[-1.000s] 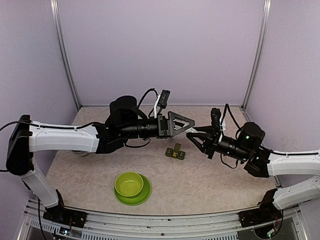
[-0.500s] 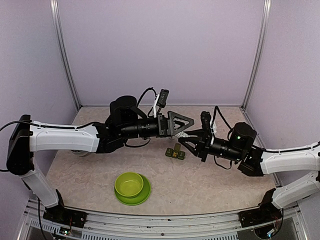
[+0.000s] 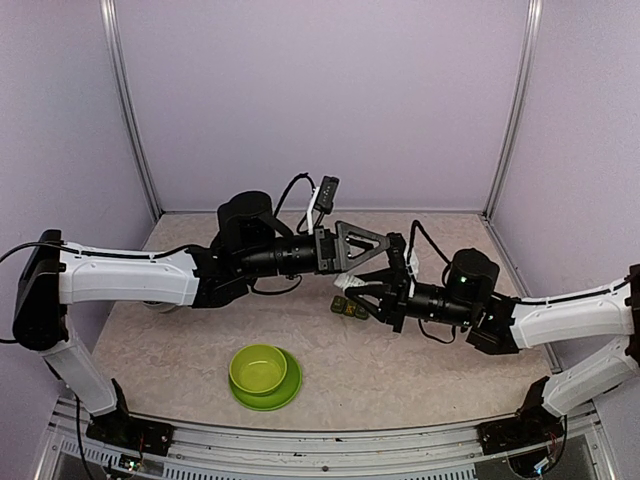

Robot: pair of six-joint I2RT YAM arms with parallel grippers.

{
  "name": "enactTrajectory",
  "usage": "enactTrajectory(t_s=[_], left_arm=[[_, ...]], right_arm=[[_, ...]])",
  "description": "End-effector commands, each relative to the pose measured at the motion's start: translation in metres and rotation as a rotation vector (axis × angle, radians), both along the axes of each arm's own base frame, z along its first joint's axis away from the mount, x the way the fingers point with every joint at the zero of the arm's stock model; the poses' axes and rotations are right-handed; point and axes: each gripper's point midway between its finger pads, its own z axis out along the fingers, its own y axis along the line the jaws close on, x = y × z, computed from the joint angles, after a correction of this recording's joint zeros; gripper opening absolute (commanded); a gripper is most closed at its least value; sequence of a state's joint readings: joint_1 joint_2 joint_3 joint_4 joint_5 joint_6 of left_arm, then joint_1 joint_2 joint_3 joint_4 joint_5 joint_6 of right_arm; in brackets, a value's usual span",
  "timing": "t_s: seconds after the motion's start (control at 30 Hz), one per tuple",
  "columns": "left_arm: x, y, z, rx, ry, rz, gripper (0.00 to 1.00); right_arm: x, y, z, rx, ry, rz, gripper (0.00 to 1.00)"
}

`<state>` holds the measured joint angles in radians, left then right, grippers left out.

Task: Sort the pills into containers
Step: Screw the lid of the pill bottle onto the pill bottle.

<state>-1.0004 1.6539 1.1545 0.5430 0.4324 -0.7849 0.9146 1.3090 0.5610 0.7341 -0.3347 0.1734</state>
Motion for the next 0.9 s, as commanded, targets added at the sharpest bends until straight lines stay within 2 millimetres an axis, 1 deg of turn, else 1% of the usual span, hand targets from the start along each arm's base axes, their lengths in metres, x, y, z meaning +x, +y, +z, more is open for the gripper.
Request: enactTrajectory(t_s=[0.0,0.13,0.23,0.33,0.4,0.53,0.63,0.77,0.87], left_arm=[[-0.001,0.007,0.011,-0.028,-0.027,0.011,0.99],[0.003,0.009,0.001,0.006,-0.015,0.037,0.99],[0.002,0.008,-0.002,0.016,-0.01,0.033,0.99],[-0.001,0.008,0.0,0.012,-0.018,0.031,0.99],[-0.002,0.008,0.004,0.003,-0.024,0.031,0.99],[-0.004,0.009,0.009,-0.009,-0.031,0.029,0.99],[-0.004,0.011,0.009,-0.008,-0.035,0.035,0.99],[-0.006,0.012,0.01,-0.009,-0.043,0.04,0.99],[-0.006,0.013,0.011,-0.01,-0.049,0.043,0.99]], right_arm=[[-0.008,-0.01,0.033,0.069,-0.066,-0.013,0.0],[-0.006,-0.025,0.048,0.09,-0.103,-0.08,0.0],[0.002,-0.038,0.054,0.092,-0.119,-0.163,0.0],[0.01,-0.045,0.056,0.082,-0.12,-0.226,0.0],[0.015,-0.046,0.053,0.071,-0.112,-0.254,0.0],[0.024,-0.042,0.039,0.03,-0.082,-0.281,0.0],[0.027,-0.037,0.029,0.002,-0.058,-0.274,0.0],[0.025,-0.029,0.02,-0.025,-0.042,-0.237,0.0],[0.02,-0.019,0.013,-0.045,-0.028,-0.178,0.0]])
